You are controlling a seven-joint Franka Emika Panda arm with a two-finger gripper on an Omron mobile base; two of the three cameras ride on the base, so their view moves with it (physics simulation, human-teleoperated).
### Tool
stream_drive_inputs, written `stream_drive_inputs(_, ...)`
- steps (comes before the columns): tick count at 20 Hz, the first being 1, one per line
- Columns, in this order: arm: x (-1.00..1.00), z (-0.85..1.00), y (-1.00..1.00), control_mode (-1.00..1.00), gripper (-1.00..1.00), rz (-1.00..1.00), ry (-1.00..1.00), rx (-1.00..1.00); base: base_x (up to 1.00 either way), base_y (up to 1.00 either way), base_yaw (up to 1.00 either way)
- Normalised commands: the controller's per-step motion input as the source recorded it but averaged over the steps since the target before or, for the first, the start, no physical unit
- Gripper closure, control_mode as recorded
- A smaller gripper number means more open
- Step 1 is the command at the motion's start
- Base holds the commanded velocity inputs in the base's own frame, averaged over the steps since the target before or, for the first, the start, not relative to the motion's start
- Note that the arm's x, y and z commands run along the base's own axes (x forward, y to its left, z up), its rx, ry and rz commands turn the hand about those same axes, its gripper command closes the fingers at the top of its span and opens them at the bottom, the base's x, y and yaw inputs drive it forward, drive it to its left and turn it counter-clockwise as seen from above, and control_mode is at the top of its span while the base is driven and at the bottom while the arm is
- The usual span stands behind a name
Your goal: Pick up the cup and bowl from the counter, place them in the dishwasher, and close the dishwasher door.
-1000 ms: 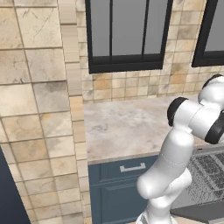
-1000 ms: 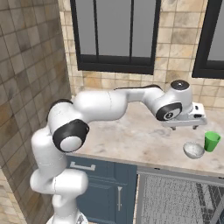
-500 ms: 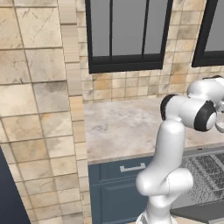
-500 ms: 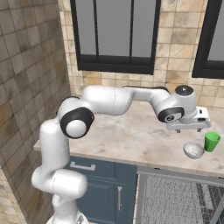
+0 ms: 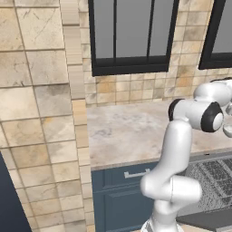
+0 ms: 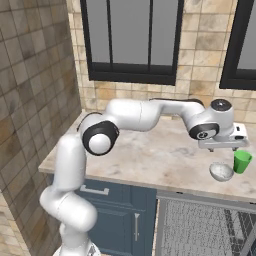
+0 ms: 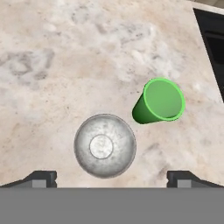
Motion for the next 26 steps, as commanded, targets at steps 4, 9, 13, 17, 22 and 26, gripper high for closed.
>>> stream_drive_inputs(4,0.21,-0.15,-0.12,-1.0,-1.0,-0.01,0.0,0.0,0.0,0.0,0.0)
stream_drive_inputs(9,0.31,-0.25,-0.07,-1.0,-1.0,0.0,0.0,0.0,0.0,0.0,0.0)
stream_drive_inputs(13,0.23,-0.27,-0.09,-1.0,-1.0,0.0,0.0,0.0,0.0,0.0,0.0)
stream_drive_inputs(17,0.15,-0.2,-0.16,-1.0,-1.0,0.0,0.0,0.0,0.0,0.0,0.0)
stream_drive_inputs(22,0.14,-0.16,-0.17,-1.0,-1.0,0.0,0.0,0.0,0.0,0.0,0.0)
stream_drive_inputs(26,0.16,-0.16,-0.18,-1.0,-1.0,0.0,0.0,0.0,0.0,0.0,0.0)
